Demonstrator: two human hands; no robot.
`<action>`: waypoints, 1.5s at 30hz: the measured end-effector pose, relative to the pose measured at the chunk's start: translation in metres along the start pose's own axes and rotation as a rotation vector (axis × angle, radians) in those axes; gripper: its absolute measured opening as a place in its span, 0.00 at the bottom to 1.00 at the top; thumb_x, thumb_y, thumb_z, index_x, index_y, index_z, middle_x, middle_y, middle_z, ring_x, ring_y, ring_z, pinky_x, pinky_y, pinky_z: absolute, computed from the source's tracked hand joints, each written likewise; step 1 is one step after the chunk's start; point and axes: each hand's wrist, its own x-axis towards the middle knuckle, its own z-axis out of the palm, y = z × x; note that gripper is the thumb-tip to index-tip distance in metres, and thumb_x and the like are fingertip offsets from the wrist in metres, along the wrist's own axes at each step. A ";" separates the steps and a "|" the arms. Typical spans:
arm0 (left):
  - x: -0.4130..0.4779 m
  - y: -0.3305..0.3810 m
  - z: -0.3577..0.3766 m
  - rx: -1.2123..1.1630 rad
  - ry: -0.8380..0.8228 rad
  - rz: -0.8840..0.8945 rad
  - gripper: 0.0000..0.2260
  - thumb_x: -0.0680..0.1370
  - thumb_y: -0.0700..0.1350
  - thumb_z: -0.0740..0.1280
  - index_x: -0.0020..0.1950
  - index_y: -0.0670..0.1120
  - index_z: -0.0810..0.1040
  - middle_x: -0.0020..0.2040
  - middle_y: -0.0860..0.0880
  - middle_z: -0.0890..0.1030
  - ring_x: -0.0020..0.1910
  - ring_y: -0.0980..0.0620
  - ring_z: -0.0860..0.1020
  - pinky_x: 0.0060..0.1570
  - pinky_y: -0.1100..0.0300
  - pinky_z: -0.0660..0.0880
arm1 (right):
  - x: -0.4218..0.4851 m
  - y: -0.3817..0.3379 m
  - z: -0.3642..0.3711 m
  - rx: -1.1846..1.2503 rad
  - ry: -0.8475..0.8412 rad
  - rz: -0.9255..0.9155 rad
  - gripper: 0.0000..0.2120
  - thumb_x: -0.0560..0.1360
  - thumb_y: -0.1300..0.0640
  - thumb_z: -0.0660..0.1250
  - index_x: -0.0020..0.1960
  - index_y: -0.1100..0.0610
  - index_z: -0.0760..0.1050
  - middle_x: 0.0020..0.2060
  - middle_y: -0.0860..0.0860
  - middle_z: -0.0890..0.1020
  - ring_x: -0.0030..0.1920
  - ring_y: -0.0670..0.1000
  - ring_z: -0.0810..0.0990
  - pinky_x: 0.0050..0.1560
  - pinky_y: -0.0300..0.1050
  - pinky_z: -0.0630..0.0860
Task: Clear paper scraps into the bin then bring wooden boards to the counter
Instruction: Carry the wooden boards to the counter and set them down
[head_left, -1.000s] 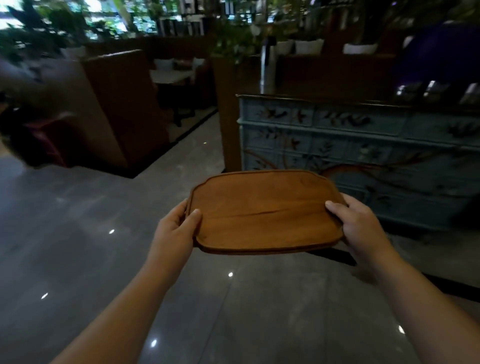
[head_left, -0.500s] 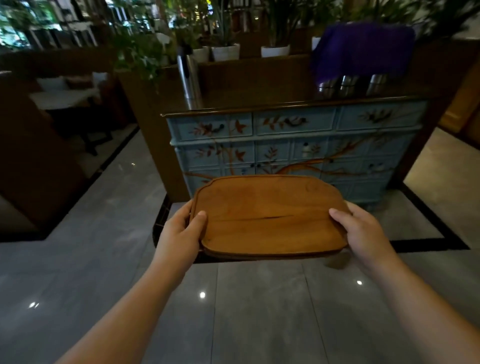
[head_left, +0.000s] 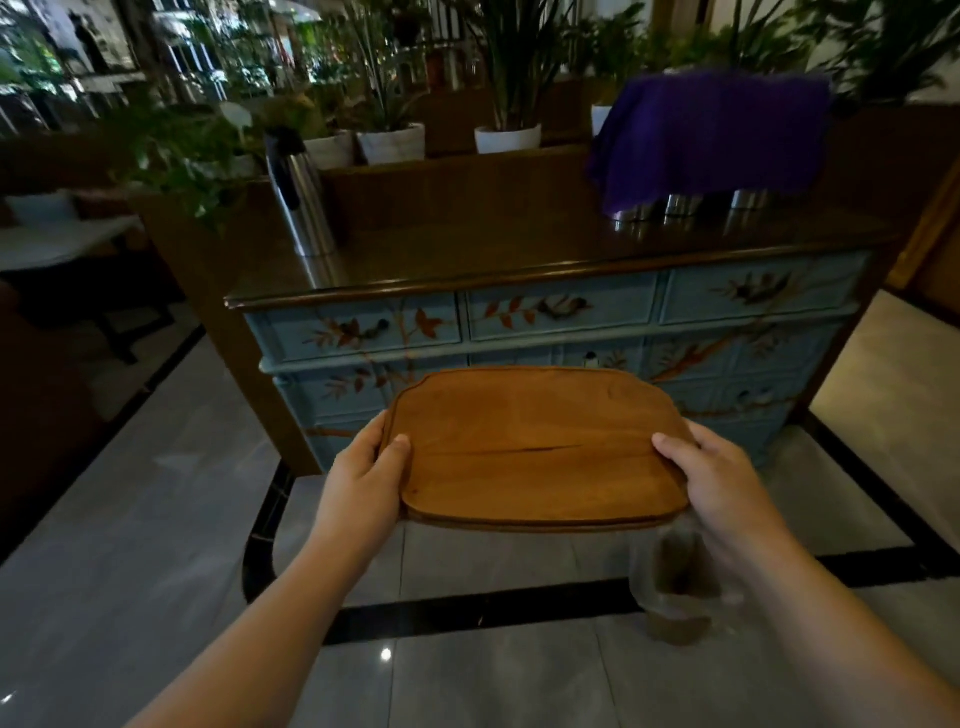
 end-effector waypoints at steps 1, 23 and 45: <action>0.016 0.002 0.005 -0.024 -0.003 -0.005 0.11 0.80 0.50 0.58 0.56 0.65 0.73 0.38 0.57 0.83 0.32 0.57 0.81 0.26 0.66 0.75 | 0.019 -0.004 -0.001 -0.008 -0.005 -0.004 0.08 0.78 0.56 0.64 0.50 0.52 0.82 0.43 0.51 0.87 0.42 0.51 0.85 0.32 0.37 0.78; 0.432 -0.014 0.040 -0.066 -0.050 0.013 0.11 0.79 0.50 0.58 0.59 0.57 0.76 0.37 0.54 0.84 0.34 0.54 0.82 0.29 0.65 0.75 | 0.399 -0.019 0.083 -0.117 -0.023 -0.036 0.10 0.75 0.43 0.64 0.51 0.41 0.82 0.48 0.48 0.86 0.49 0.51 0.85 0.47 0.50 0.78; 0.696 -0.015 0.113 0.232 -0.105 -0.177 0.23 0.79 0.51 0.59 0.73 0.51 0.61 0.56 0.46 0.78 0.44 0.49 0.81 0.44 0.51 0.80 | 0.681 -0.033 0.084 -0.454 -0.102 0.130 0.33 0.63 0.28 0.62 0.62 0.44 0.72 0.53 0.44 0.78 0.53 0.51 0.77 0.53 0.53 0.74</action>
